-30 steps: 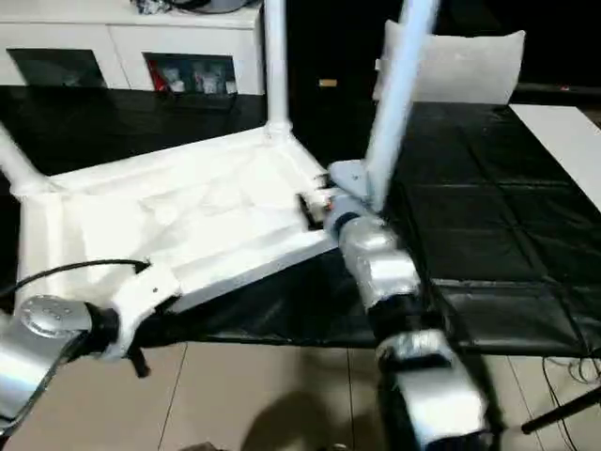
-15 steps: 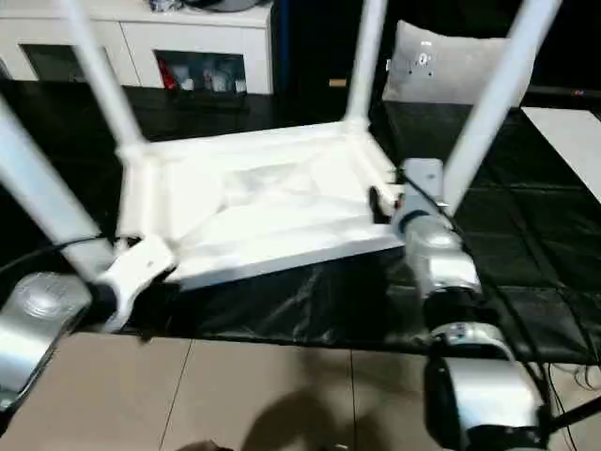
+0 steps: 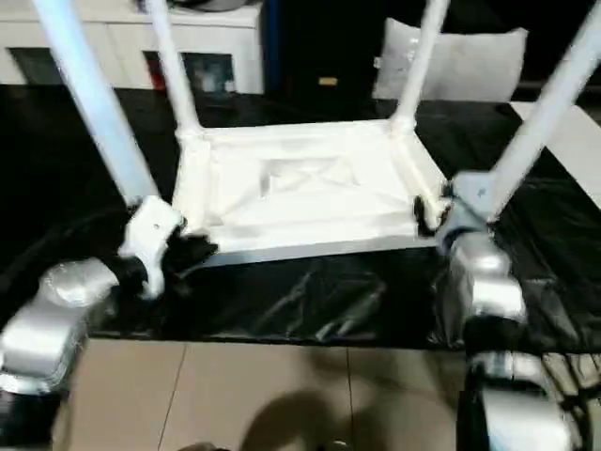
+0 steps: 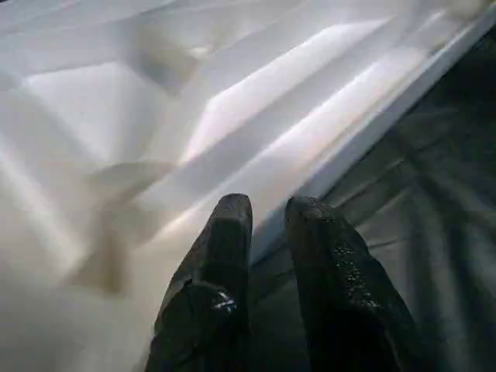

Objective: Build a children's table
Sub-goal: Rotate table base

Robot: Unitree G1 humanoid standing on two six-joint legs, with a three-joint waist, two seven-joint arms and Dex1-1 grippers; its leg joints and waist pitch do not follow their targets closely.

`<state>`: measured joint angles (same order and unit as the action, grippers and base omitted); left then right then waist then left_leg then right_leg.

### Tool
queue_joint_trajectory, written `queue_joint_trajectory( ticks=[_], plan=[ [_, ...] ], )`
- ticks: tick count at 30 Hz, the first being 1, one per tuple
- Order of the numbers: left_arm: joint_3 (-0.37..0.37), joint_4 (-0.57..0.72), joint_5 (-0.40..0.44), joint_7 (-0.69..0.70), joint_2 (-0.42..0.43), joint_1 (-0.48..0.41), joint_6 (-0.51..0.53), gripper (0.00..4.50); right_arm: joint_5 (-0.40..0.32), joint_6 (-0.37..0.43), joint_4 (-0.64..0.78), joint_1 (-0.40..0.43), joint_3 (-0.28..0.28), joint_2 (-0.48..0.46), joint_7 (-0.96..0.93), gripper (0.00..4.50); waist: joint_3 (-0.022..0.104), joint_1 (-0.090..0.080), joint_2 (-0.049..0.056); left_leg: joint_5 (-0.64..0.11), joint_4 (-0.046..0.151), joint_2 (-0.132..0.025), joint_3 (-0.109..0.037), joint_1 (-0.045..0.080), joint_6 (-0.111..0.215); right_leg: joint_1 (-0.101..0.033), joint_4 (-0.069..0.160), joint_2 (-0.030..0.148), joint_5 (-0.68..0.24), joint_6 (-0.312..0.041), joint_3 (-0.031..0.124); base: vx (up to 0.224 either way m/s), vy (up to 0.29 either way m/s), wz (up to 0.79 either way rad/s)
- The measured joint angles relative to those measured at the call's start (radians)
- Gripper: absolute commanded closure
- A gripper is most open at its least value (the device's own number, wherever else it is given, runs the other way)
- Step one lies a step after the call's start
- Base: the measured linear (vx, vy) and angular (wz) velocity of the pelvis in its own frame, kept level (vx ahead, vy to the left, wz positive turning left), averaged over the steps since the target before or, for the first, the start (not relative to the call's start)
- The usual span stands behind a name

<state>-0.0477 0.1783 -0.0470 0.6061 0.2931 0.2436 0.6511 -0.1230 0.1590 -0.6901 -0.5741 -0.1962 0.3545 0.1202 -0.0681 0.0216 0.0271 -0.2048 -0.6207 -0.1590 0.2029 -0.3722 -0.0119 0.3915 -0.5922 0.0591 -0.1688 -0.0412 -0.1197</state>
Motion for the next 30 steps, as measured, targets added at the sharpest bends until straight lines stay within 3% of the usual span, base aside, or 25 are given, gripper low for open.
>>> queue_joint_trajectory(
  ticks=[2,7,11,16,22,30],
  plan=[
    [0.008,0.088,-0.002,-0.034,-0.039,-0.094,-0.022,3.35,-0.002,0.024,0.138,0.072,0.009,-0.021,-0.007,0.00,0.001,-0.007,0.001,0.000,0.000,-0.001,0.000,-0.001,0.000,0.001,-0.001,0.000,-0.002,0.001,0.000,0.000,0.000,0.00],
    [0.005,0.174,-0.027,-0.051,-0.052,-0.247,-0.046,3.06,-0.039,0.046,0.307,0.179,0.066,-0.074,0.052,0.00,0.001,-0.018,-0.001,0.000,0.000,-0.002,0.000,-0.002,0.000,0.004,-0.002,-0.001,-0.002,0.001,-0.001,0.000,0.000,0.00],
    [0.040,0.195,-0.015,-0.115,-0.074,-0.296,-0.078,2.68,-0.122,0.083,0.418,0.254,0.101,-0.108,0.162,0.00,0.002,-0.018,-0.005,0.000,-0.001,-0.002,0.000,-0.002,0.000,0.002,0.001,-0.001,-0.002,0.002,-0.001,0.000,0.000,0.00],
    [0.105,0.207,0.046,-0.269,-0.135,-0.356,-0.088,2.41,-0.161,0.131,0.585,0.339,0.154,-0.117,0.226,0.00,0.002,-0.020,-0.005,0.000,0.000,-0.002,-0.003,0.002,0.000,-0.007,0.014,-0.003,-0.001,0.003,-0.002,0.000,0.000,0.00],
    [0.132,0.221,0.092,-0.417,-0.190,-0.369,-0.102,2.13,-0.222,0.213,0.732,0.459,0.262,-0.118,0.325,0.00,0.003,-0.020,-0.006,-0.003,0.000,-0.001,-0.003,0.003,0.004,-0.011,0.018,-0.002,-0.003,0.006,-0.003,0.000,0.000,0.00],
    [0.162,0.149,0.068,-0.437,-0.196,-0.255,-0.150,1.63,-0.230,0.248,0.810,0.493,0.282,-0.117,0.337,0.00,0.004,-0.022,-0.007,-0.003,0.000,0.000,-0.004,0.003,0.004,-0.012,0.018,-0.002,-0.003,0.007,-0.003,0.000,0.000,0.00]
  ],
)
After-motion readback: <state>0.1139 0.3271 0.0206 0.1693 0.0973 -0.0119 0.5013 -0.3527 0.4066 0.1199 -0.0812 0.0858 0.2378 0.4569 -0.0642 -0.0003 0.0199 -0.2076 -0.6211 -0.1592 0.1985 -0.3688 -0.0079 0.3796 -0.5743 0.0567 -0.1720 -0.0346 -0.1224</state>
